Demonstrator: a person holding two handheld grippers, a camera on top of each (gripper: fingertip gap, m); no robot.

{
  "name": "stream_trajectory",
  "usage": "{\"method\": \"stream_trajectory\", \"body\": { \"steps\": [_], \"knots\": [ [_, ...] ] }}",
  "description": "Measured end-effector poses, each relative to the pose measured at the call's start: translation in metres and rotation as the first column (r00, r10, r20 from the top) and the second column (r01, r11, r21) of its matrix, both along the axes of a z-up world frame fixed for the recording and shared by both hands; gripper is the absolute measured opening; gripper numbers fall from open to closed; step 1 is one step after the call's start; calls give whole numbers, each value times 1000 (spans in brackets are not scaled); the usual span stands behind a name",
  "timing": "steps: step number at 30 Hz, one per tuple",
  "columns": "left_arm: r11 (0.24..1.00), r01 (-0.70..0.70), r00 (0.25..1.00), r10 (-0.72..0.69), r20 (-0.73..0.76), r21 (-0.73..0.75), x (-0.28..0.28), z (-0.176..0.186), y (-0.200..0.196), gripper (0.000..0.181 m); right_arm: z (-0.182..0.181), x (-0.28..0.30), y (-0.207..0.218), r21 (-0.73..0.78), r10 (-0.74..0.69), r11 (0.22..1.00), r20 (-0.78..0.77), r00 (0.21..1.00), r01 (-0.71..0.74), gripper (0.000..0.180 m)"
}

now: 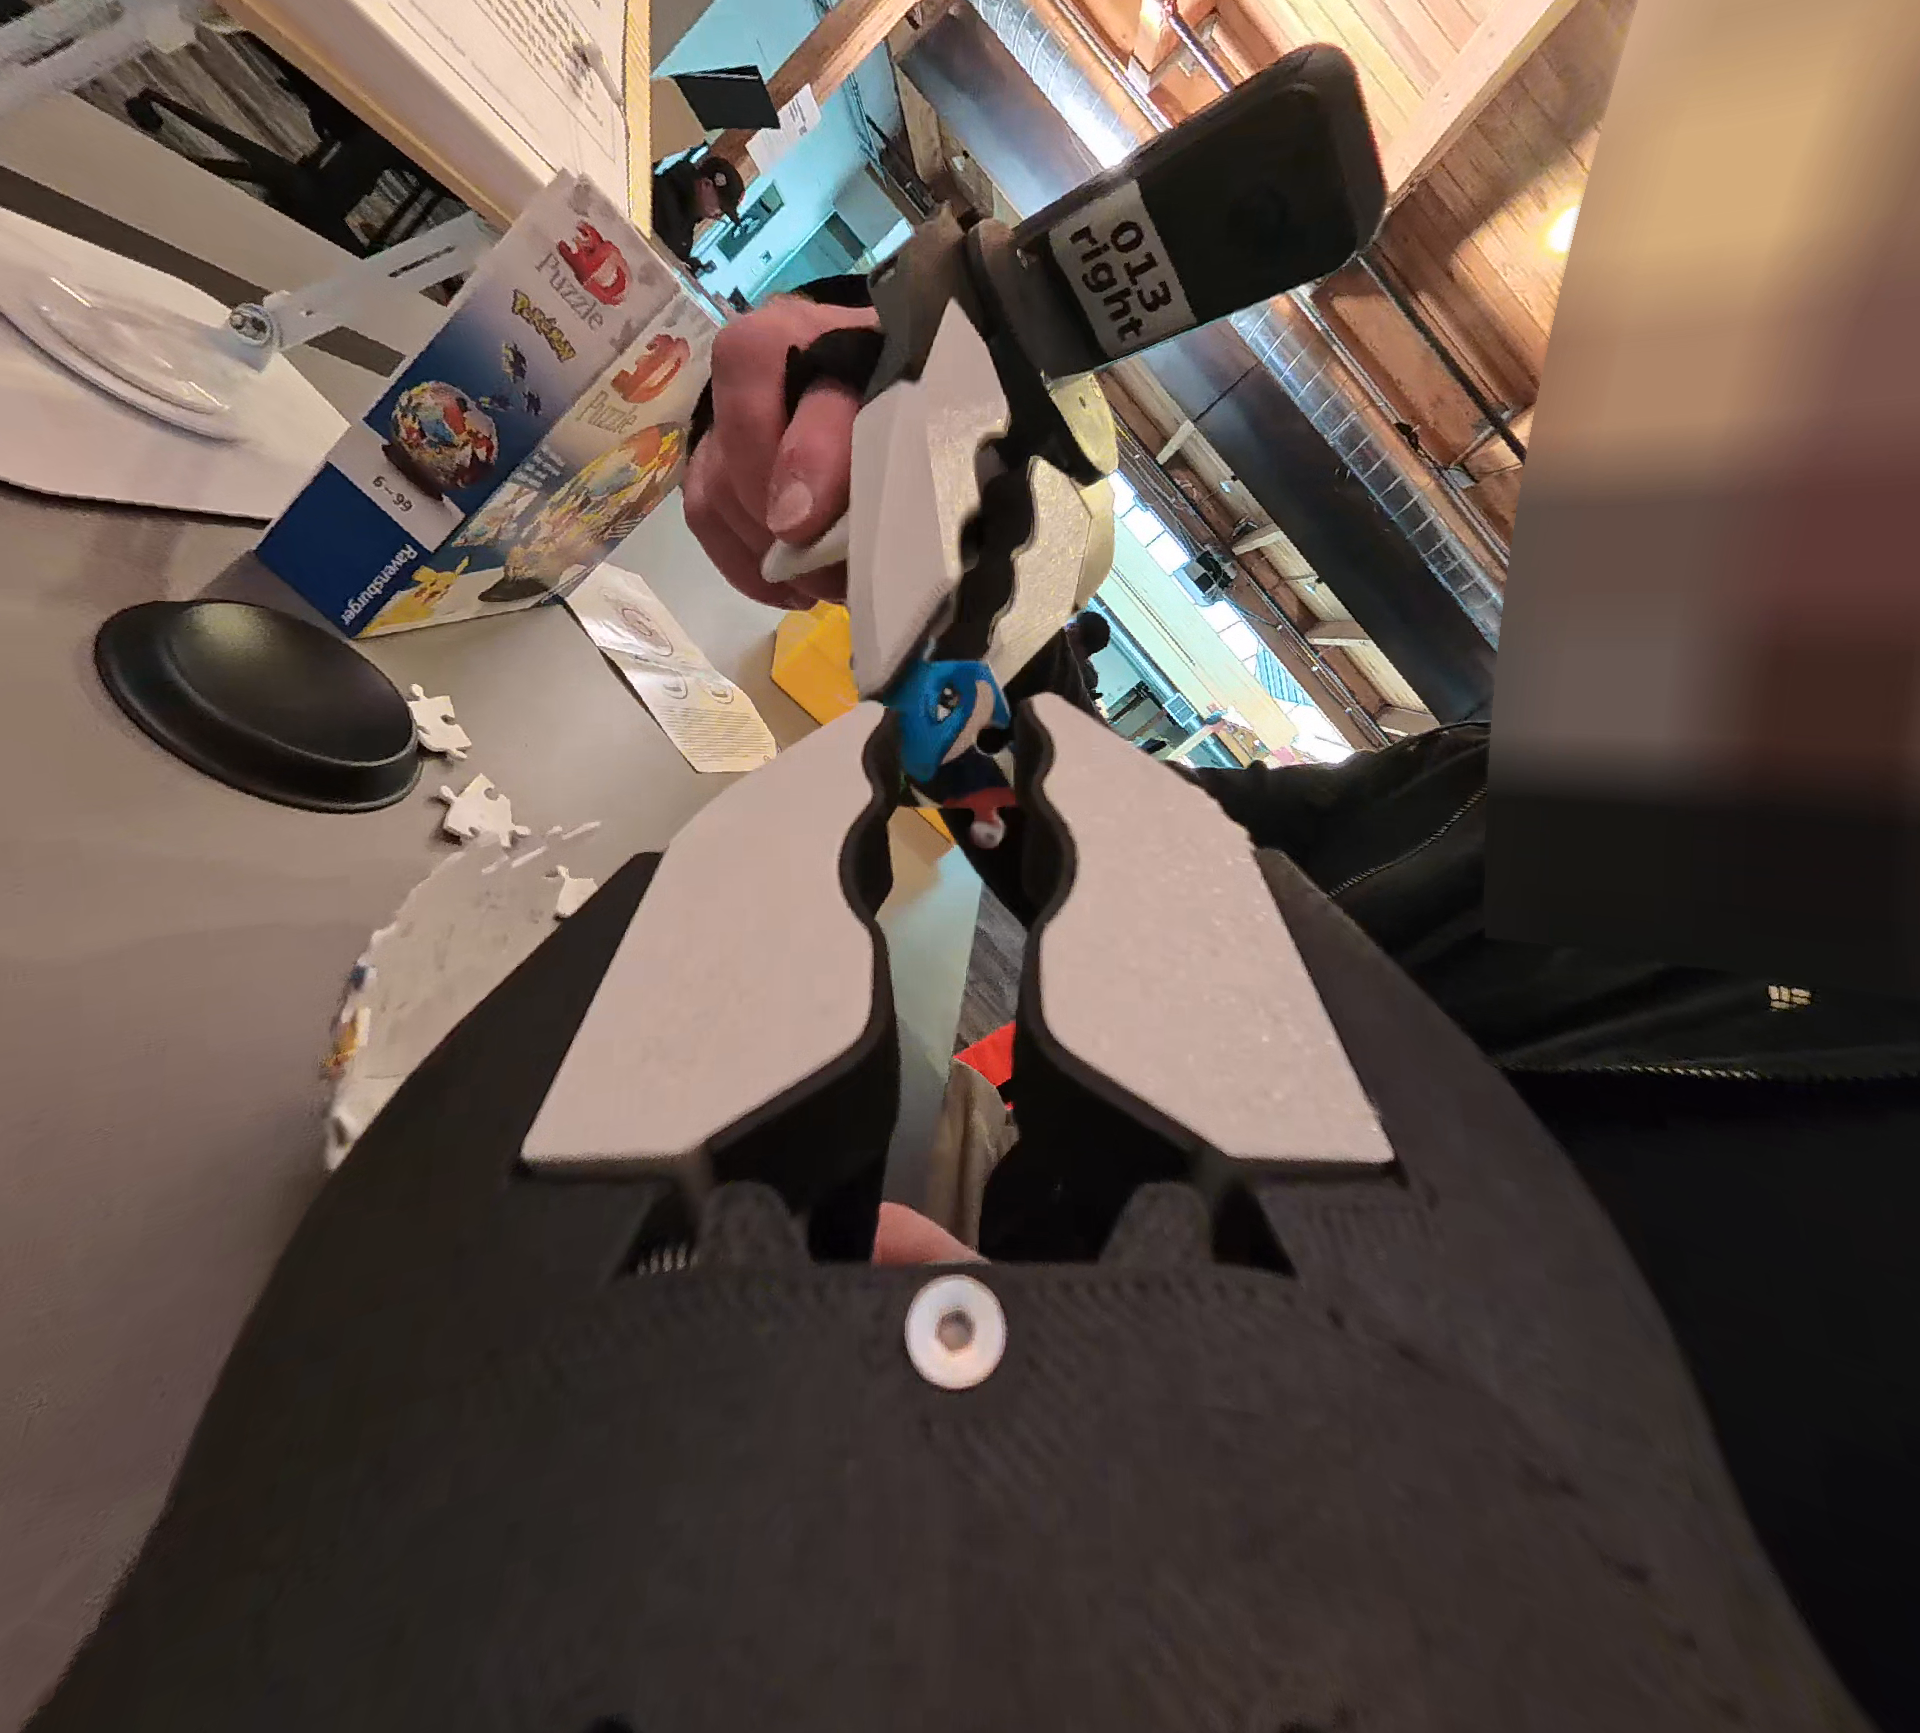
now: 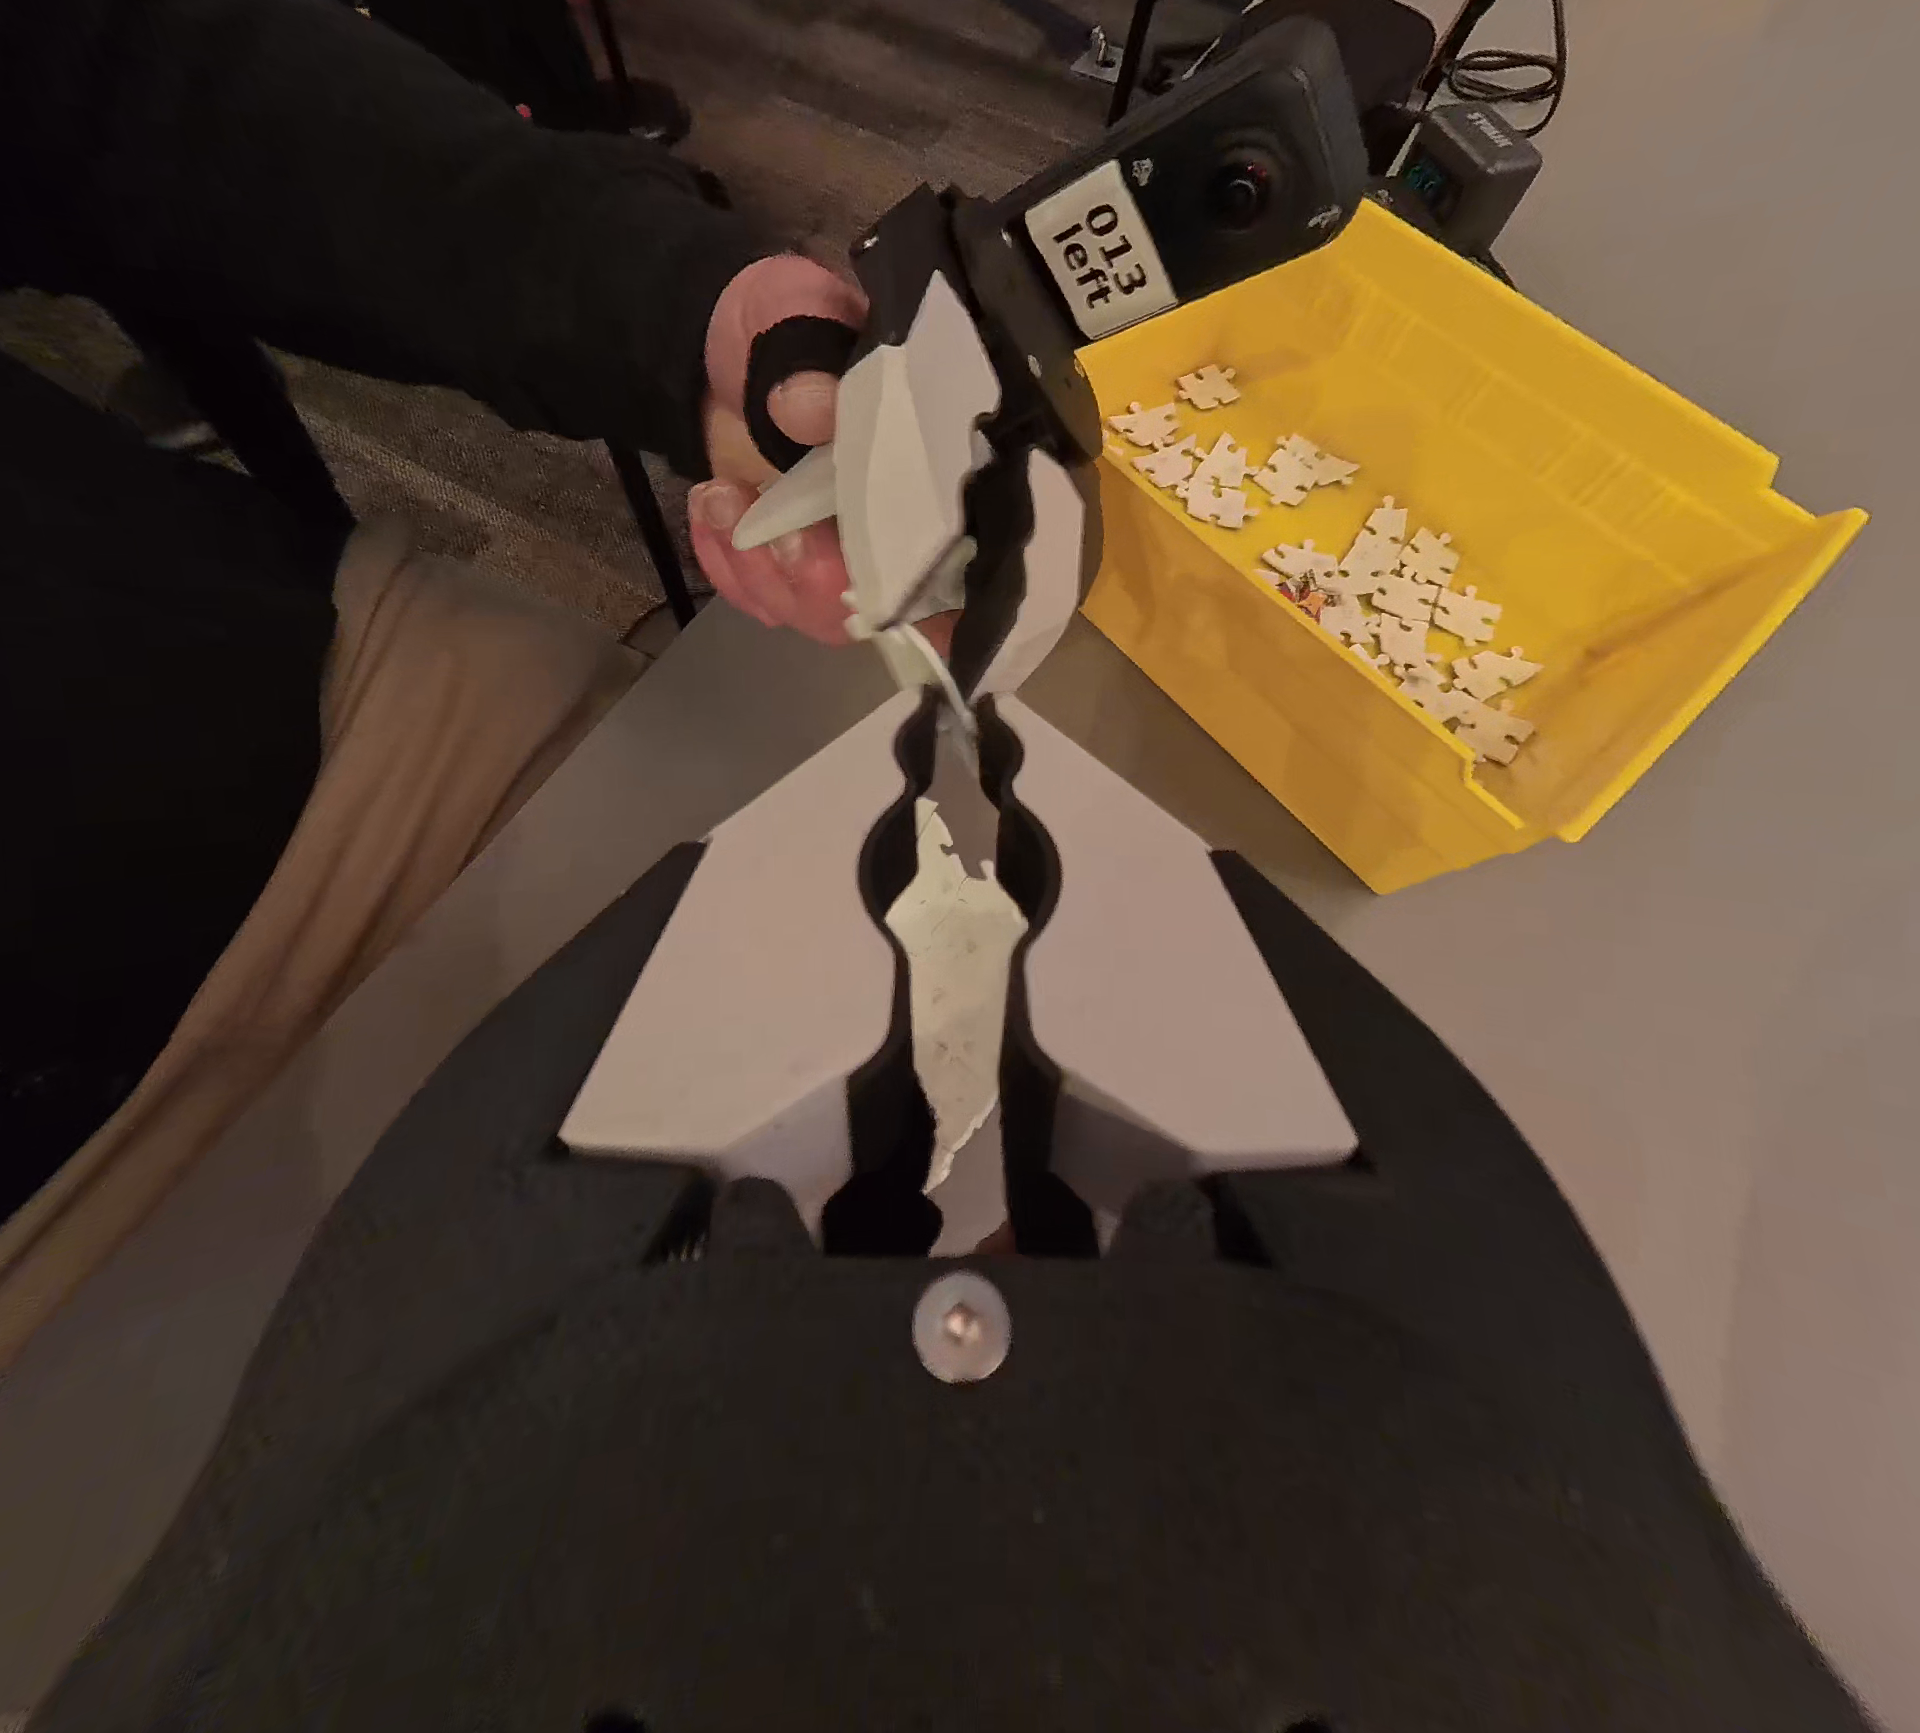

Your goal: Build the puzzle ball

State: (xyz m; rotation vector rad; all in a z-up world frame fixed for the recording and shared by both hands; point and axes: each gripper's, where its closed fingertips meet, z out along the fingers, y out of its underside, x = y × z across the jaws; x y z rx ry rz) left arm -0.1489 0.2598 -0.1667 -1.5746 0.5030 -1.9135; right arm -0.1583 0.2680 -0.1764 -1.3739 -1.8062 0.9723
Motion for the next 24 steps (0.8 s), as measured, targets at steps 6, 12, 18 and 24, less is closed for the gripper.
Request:
{"method": "stream_trajectory", "body": {
  "steps": [6,12,18,24],
  "knots": [
    [999,-34,999,35,-32,34,-1,-2,13,15,-9,8,4,-52,-16,999,37,999,18,0],
    [981,-111,954,150,-261,160,0,-28,33,22,-30,19,16,-101,-60,992,160,985,77,0],
    [923,-18,832,226,-506,383,9,-44,34,25,-40,31,20,-58,-64,994,339,939,88,0],
    [852,171,688,255,-679,494,19,-59,21,4,-44,36,20,53,-72,997,499,864,53,0]
  ]
}}
